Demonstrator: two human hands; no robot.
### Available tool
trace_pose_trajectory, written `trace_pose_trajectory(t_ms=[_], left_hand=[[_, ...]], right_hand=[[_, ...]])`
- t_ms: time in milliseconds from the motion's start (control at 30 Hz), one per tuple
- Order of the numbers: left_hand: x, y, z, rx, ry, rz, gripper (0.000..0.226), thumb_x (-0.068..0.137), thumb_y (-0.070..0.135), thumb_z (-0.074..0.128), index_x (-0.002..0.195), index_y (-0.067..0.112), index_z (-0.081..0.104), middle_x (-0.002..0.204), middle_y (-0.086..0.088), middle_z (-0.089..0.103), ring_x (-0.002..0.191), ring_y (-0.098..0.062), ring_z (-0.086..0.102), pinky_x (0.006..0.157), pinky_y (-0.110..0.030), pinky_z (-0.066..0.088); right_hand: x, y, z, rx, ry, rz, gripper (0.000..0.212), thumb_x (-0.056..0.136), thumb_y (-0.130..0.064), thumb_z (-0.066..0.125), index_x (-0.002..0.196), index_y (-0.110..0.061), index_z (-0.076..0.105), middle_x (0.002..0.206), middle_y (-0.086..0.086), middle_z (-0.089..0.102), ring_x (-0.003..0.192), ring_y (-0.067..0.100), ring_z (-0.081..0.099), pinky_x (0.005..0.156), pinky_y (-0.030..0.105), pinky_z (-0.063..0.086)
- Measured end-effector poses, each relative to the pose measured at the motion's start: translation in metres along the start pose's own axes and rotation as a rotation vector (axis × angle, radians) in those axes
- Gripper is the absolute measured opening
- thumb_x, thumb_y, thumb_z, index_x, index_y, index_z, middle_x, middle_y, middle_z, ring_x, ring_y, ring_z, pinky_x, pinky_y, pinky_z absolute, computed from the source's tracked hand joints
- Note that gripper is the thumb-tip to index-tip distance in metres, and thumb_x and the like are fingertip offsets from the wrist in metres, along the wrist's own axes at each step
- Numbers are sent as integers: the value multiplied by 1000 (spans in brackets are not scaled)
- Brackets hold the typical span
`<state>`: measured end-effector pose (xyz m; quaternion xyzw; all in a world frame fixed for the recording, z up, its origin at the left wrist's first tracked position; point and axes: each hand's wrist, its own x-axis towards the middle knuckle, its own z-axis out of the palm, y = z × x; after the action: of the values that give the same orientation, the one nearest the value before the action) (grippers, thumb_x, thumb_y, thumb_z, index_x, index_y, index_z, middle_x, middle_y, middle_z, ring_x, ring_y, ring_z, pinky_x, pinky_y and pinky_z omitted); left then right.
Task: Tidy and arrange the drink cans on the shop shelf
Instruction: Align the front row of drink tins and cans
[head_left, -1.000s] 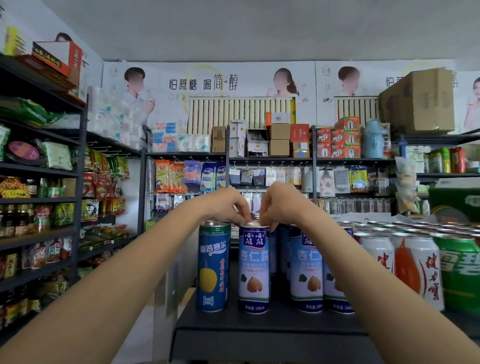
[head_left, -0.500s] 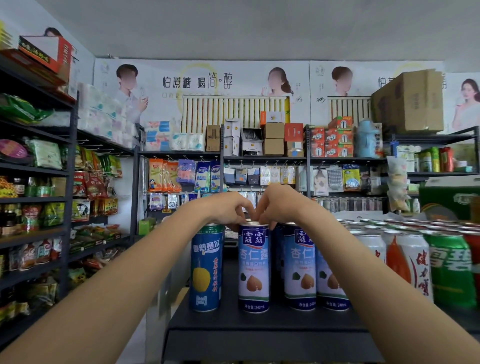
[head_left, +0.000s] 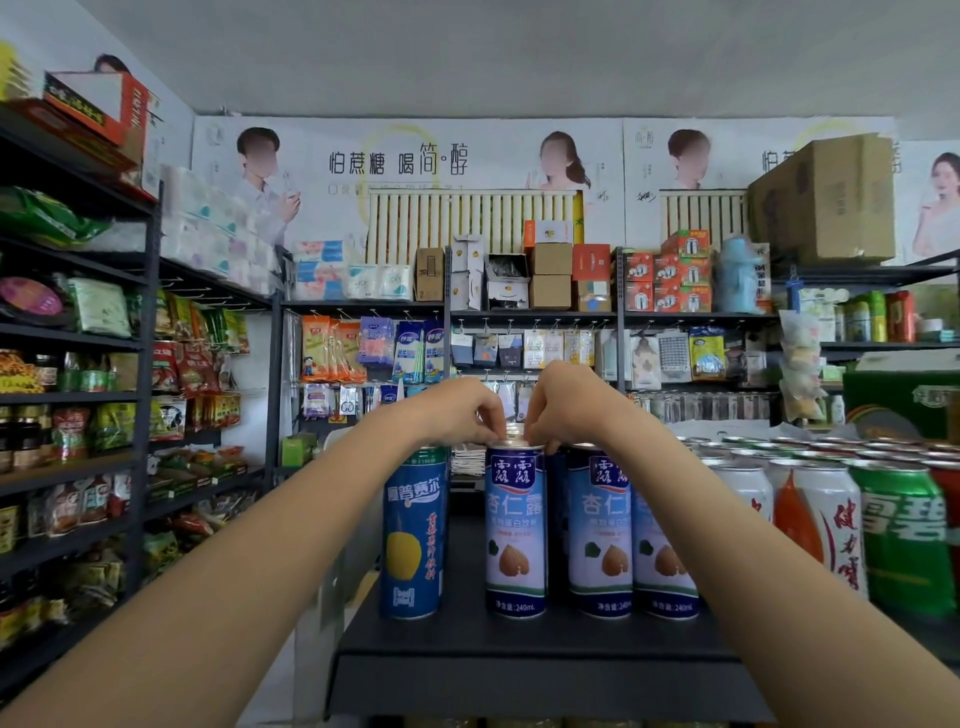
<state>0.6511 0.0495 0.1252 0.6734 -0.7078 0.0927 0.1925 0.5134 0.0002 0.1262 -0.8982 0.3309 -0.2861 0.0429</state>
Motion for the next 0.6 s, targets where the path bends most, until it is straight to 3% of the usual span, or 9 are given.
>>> trace_pose_trajectory(t_ms=[133,200,267,433,500,600], left_hand=[[-6,4,-8,-181,16,-7,14,88,16,61,100,12,67,100,1,65,89,-13,59,85,-28,49],[-8,8,-12,-269,-8,-4,17,88,21,61,101,14,67,101,2,65,90,-15,61,85,-29,50],[-7,14,-13,-247,-94,-26,19,87,20,61,105,15,66,108,2,64,94,-14,60,83,-25,50],[1,27,-5,-239,-136,-80,20,88,7,58,106,10,64,93,7,62,87,-9,59,71,-17,49],[2,26,-2,-239,-114,-91,18,87,5,59,104,8,65,90,6,63,91,-15,61,75,-22,51],[3,23,2,-272,-94,-134,13,86,8,61,97,13,67,97,-1,67,103,-28,61,90,-43,50]], right_hand=[[-2,4,-6,-5,-24,-10,12,81,-4,66,90,2,70,82,12,72,64,15,66,73,27,56],[-3,12,-18,16,57,-15,10,83,-6,64,88,-1,71,78,9,71,60,10,61,64,19,50],[-2,24,-31,28,146,-17,12,85,-6,61,90,-2,72,86,7,71,65,10,60,60,15,48],[-10,54,-28,-54,-116,-9,17,87,-9,61,101,-6,68,111,6,67,96,16,61,93,27,47],[-10,59,-22,-15,-132,-43,14,87,-12,61,98,-7,69,107,4,69,93,14,61,94,29,48],[-7,63,-19,58,-67,-89,12,84,-12,65,92,-8,73,98,4,71,84,12,60,88,27,49]])
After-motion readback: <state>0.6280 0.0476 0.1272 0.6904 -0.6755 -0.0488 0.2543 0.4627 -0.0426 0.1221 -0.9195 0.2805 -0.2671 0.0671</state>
